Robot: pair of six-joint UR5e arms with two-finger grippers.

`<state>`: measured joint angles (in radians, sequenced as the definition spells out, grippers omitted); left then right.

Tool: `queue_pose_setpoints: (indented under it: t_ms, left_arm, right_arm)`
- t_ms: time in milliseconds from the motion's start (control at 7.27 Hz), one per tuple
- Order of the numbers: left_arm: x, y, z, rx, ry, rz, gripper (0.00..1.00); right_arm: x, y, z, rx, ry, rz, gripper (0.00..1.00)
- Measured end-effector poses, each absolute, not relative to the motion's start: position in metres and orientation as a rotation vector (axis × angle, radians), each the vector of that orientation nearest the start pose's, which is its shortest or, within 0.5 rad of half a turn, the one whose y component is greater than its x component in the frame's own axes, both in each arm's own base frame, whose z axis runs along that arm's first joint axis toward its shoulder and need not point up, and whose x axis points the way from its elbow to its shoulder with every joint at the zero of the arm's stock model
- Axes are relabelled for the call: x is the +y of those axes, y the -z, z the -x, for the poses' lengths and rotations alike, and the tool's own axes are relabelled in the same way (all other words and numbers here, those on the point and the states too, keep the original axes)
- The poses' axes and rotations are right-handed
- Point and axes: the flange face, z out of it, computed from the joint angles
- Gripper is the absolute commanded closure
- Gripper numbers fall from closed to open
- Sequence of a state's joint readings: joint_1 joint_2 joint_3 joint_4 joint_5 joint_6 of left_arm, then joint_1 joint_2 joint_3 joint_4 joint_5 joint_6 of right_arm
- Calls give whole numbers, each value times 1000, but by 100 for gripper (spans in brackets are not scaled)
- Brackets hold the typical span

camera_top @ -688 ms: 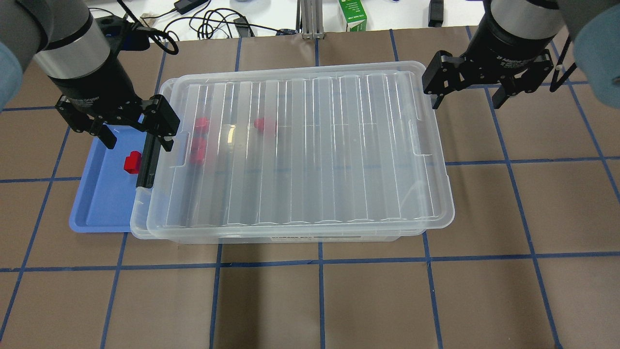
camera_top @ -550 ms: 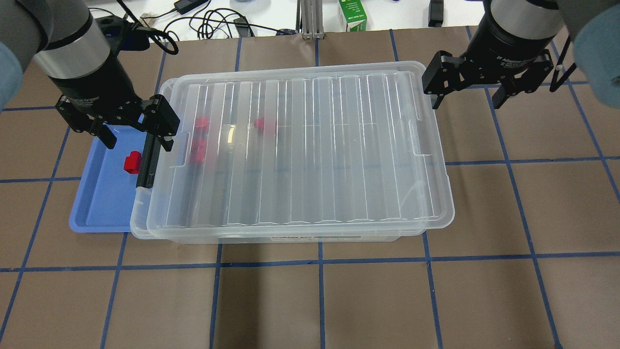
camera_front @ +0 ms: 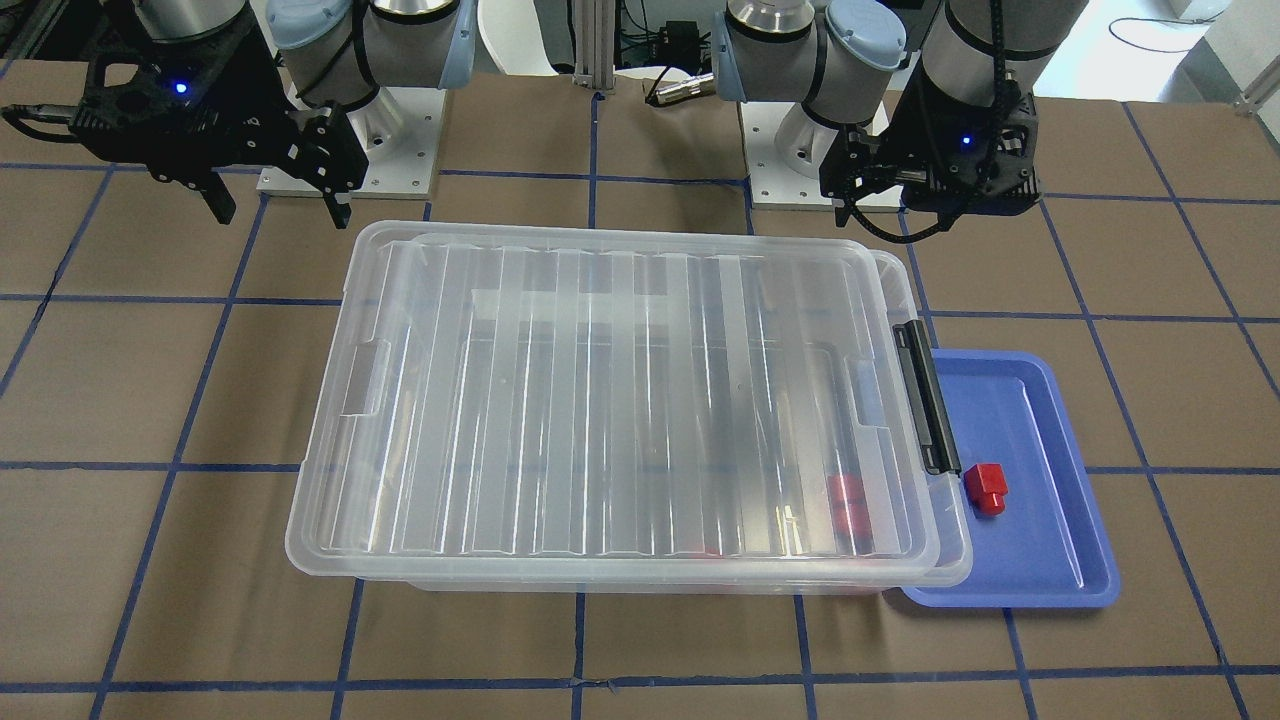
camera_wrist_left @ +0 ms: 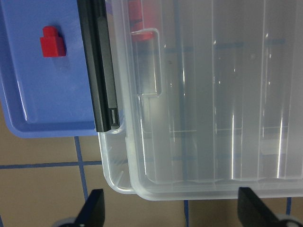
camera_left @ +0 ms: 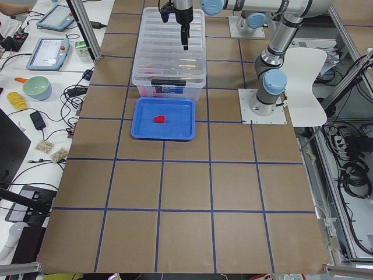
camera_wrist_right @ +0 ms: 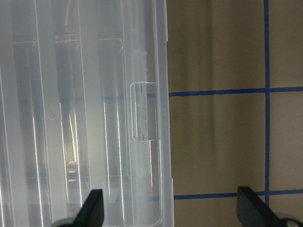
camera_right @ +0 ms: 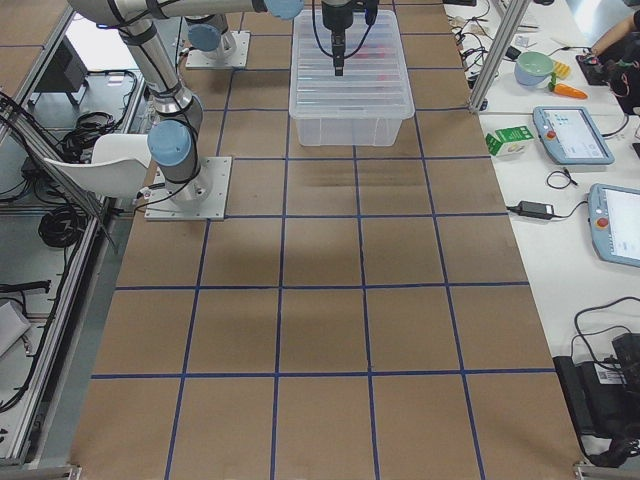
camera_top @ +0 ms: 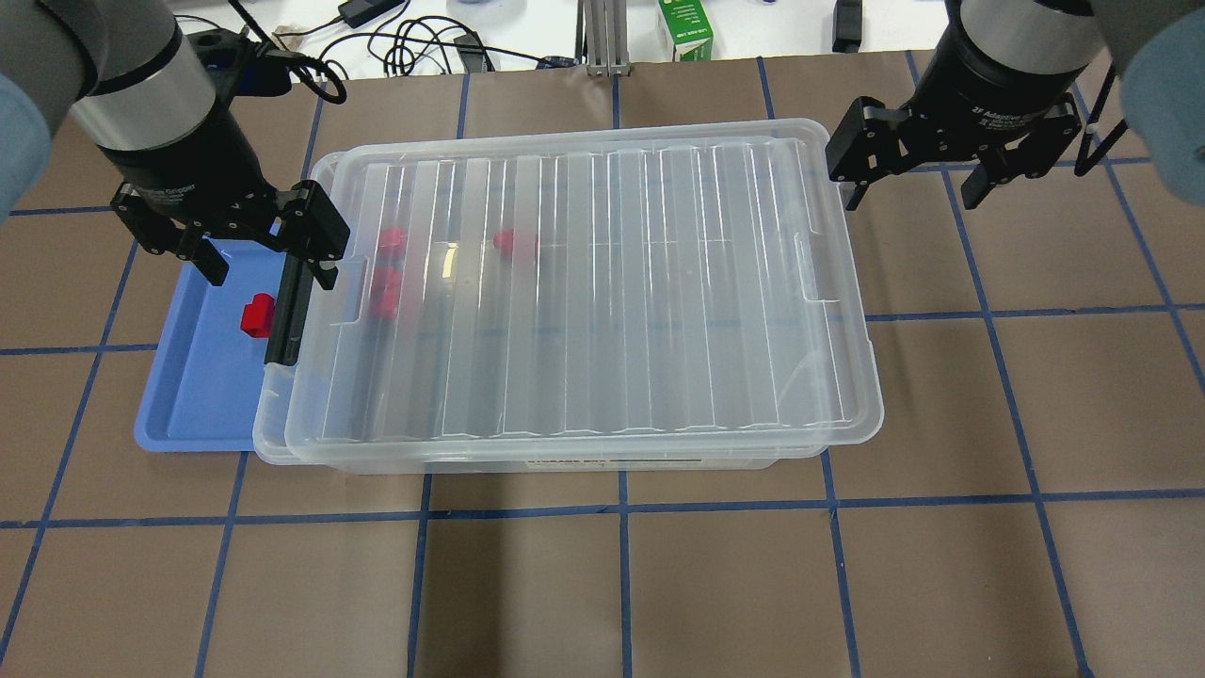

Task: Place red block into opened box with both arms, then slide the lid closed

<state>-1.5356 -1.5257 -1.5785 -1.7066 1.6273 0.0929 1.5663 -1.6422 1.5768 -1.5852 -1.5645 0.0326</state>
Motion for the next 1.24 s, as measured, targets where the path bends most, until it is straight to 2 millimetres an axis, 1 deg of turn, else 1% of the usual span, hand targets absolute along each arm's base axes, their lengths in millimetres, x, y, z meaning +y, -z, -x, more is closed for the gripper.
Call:
queue_pose_setpoints:
  t_ms: [138,275,413,550,688,826,963,1101,1239]
  left_arm:
    - [-467,-493,110,3090,-157,-87,0]
    - [-469,-492,107,3091,-157,-80,0]
    - [-473,-490,102,3089,-147,-73,0]
    - [-482,-487,89,3090,-132,-65,0]
    - [-495,-480,70,3094,-119,-71,0]
    - [-507,-473,50,3094,-103,-102,0]
    - [-517,-468,26,3092,-91,-127,0]
    - [-523,-462,-4,3096,-90,-122,0]
    - [-528,-454,-32,3101,-98,-153,0]
  right_arm:
    - [-472,-513,-128,3131,108,-61,0]
    - [-481,-495,-124,3129,78,-62,0]
    - [-497,-467,-122,3130,55,-52,0]
    - [-515,-434,-121,3130,46,-34,0]
    - [-528,-405,-120,3131,46,-9,0]
    - [-535,-382,-119,3141,41,26,0]
    - [-536,-366,-116,3162,38,63,0]
    - [-537,-355,-114,3180,42,95,0]
    - [-538,-347,-113,3188,55,113,0]
